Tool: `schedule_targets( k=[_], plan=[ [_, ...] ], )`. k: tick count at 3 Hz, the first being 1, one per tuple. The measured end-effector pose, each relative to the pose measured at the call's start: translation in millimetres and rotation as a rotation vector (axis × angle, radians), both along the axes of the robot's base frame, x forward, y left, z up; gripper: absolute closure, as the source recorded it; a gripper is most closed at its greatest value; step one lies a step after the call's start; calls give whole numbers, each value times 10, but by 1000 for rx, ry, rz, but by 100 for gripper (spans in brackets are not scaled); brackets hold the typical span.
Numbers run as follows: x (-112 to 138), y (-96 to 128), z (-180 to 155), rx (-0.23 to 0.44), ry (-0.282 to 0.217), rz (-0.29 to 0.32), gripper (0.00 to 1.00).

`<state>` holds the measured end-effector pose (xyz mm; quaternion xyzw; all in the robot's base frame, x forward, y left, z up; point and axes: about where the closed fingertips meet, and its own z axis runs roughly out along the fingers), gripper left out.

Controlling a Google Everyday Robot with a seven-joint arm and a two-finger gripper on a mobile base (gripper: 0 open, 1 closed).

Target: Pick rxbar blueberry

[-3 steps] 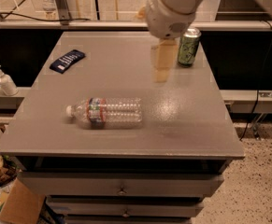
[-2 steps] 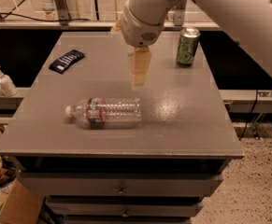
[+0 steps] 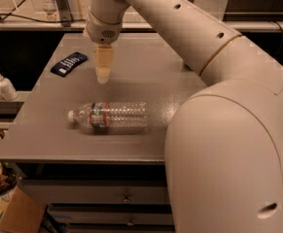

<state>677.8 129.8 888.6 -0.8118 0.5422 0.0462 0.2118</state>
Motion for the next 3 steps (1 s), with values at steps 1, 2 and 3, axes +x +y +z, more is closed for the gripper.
schedule_targets(
  k=[1,2,3],
  plan=[
    [-16,35,-48,19,10,-14,0],
    [55,158,-120,15,10,-14,0],
    [181,290,-154,18,27,-28,0]
  ],
)
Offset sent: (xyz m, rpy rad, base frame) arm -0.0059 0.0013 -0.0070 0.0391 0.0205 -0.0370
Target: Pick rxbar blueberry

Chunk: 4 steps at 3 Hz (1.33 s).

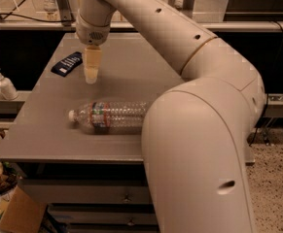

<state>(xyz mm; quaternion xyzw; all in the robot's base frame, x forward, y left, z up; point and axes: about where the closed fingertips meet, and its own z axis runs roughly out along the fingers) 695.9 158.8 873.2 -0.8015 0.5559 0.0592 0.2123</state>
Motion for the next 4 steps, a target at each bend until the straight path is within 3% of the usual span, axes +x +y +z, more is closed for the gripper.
schedule_targets(
  k=[1,3,4],
  plan=[
    [170,88,-20,63,49,-51,0],
    [382,301,-45,250,145,-126,0],
    [449,317,50,303,127,-219,0]
  ],
)
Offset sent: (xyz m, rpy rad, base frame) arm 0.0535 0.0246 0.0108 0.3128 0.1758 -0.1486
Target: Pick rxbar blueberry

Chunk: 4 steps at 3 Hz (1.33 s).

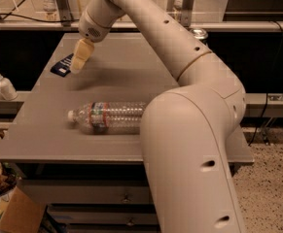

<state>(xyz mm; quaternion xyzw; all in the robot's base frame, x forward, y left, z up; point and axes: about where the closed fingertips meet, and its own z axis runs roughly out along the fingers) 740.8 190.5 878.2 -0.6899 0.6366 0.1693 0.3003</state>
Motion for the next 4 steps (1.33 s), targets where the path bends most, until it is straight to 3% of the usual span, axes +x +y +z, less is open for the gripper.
schedule_targets(
  k=[1,2,4],
  plan=[
    [-17,64,-170,-16,8,-90,0],
    [-6,144,-391,-18,34,-140,0],
    [225,313,-435,71,67,-196,0]
  ],
)
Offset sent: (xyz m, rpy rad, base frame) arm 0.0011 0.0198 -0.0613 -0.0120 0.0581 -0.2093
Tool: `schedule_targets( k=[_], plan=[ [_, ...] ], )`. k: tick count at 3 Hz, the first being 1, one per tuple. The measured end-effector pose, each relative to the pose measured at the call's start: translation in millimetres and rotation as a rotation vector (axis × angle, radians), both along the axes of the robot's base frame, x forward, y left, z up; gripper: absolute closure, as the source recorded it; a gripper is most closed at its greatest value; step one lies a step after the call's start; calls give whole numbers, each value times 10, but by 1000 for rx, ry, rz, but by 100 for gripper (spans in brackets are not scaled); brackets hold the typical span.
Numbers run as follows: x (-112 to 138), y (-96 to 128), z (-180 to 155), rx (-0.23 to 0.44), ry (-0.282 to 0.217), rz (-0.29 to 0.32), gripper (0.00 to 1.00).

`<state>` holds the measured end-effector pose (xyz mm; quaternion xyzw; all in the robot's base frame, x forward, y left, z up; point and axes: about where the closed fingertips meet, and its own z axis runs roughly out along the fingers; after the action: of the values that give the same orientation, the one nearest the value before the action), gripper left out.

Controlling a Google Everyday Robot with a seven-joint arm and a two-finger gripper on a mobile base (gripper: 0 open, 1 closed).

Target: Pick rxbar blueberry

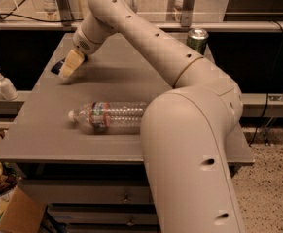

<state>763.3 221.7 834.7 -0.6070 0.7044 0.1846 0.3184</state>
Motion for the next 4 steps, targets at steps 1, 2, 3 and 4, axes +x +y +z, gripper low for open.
schedule_targets(
  k=[1,2,3,4],
  plan=[
    [28,36,-63,26,53,-14,16],
    [-14,18,-175,25,108,-33,39],
    [-43,-26,-220,15,131,-46,62],
    [-43,-27,-165,15,131,-47,85]
  ],
)
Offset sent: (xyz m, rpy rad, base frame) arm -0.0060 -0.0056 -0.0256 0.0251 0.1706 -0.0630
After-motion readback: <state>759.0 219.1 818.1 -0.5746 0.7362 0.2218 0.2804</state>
